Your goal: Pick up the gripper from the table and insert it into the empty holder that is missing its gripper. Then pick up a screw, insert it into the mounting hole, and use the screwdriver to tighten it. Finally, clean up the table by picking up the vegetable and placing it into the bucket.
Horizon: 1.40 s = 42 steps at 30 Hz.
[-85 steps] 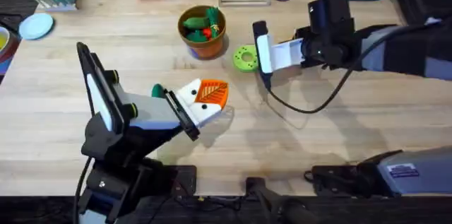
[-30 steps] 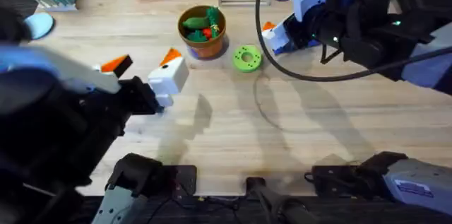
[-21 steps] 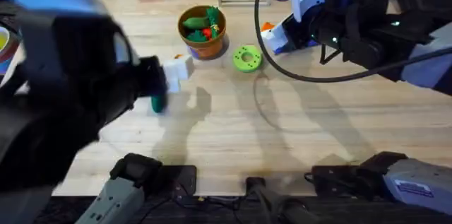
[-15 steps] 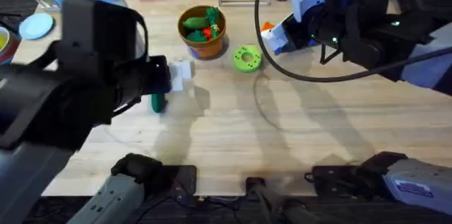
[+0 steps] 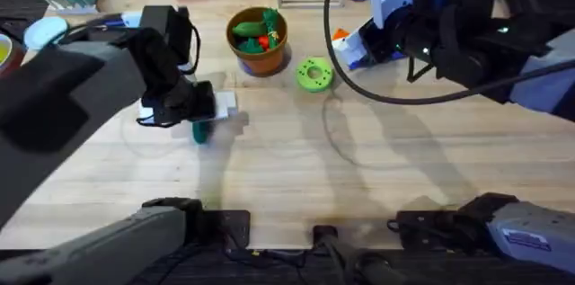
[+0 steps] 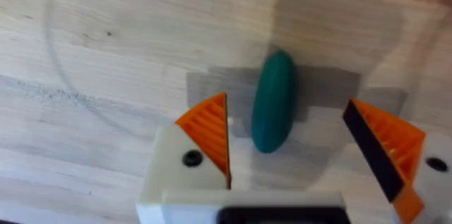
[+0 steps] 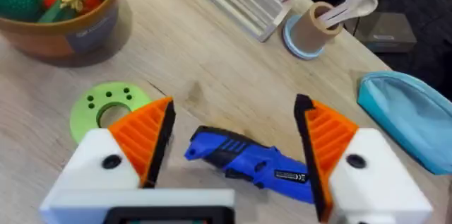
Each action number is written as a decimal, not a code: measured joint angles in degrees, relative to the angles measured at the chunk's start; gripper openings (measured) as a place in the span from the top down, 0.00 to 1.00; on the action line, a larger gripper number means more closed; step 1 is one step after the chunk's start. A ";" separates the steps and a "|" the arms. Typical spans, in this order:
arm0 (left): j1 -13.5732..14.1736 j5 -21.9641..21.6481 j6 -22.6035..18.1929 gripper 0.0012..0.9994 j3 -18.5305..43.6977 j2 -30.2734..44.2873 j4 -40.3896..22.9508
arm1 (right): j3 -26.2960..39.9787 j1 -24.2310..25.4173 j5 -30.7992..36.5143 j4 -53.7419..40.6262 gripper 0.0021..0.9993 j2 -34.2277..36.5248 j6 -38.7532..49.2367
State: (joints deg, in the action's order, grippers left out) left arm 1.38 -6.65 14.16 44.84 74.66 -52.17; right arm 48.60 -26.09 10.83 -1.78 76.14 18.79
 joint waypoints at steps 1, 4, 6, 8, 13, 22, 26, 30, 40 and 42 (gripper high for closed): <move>-0.47 0.37 -0.73 0.01 0.00 1.10 -0.63 | 0.00 0.00 0.00 -0.04 0.01 0.00 0.00; -1.63 1.01 -2.19 0.01 0.00 3.36 -1.69 | 0.00 0.00 0.00 -0.34 0.01 0.00 0.00; -2.36 1.12 -2.83 0.04 0.00 4.41 -1.89 | 0.00 0.00 0.00 -0.42 0.01 0.00 0.00; -2.86 1.25 -3.22 0.09 0.00 5.05 -1.83 | 0.00 0.00 0.00 -0.41 0.01 0.00 -0.02; -3.14 1.48 -3.96 0.39 0.00 6.23 -1.39 | 0.00 0.00 0.00 -0.42 0.01 0.00 -0.20; -3.14 2.13 -4.33 0.98 1.11 8.24 -1.13 | 0.00 0.00 0.00 -0.41 0.01 0.00 -0.37; -3.14 2.13 -4.34 0.98 1.14 8.24 -1.24 | 0.00 0.00 0.00 -0.42 0.01 0.00 -0.37; -3.14 2.15 -4.35 0.98 2.22 8.74 -3.06 | 0.00 0.00 0.00 -0.42 0.01 0.00 -0.37; -3.14 2.80 -4.84 0.98 21.22 9.81 -6.12 | 0.00 0.00 -0.01 -0.42 0.01 0.00 -0.38; -3.14 4.80 -4.81 0.98 25.64 9.81 -4.09 | 0.00 0.00 0.00 -0.42 0.01 0.00 -0.37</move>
State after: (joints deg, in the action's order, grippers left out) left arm -1.76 -1.85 9.34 70.48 84.47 -56.26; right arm 48.60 -26.09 10.83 -2.20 76.14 18.41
